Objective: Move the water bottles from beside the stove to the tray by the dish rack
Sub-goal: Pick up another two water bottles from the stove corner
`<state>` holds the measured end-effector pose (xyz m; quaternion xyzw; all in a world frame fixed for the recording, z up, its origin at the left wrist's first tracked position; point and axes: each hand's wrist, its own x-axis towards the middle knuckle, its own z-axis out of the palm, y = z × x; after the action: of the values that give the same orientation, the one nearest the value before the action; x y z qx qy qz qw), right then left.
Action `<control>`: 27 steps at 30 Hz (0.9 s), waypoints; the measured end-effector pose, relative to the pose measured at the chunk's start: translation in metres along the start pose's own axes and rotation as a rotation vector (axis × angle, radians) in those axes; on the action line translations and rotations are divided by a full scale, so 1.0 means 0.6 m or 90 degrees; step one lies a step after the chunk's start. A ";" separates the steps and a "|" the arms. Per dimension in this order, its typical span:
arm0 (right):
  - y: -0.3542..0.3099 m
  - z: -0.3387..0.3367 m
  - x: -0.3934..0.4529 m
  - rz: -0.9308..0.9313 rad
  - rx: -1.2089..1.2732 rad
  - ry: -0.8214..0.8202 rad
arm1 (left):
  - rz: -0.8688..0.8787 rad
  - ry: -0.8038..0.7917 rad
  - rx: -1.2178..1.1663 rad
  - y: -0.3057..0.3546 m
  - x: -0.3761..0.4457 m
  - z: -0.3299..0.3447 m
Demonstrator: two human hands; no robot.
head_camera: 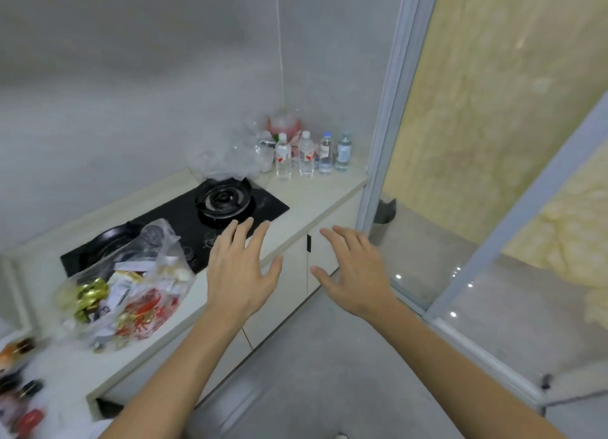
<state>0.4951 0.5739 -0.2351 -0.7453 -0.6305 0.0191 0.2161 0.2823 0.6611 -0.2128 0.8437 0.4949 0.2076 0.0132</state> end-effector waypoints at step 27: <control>0.473 0.100 0.762 0.121 -0.033 -0.109 | 0.047 -0.163 -0.138 0.097 0.863 0.468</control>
<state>0.8349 0.9937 -0.2760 -0.8028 -0.5731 0.0869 0.1398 0.6522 1.1181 -0.2816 0.8744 0.4327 0.1512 0.1594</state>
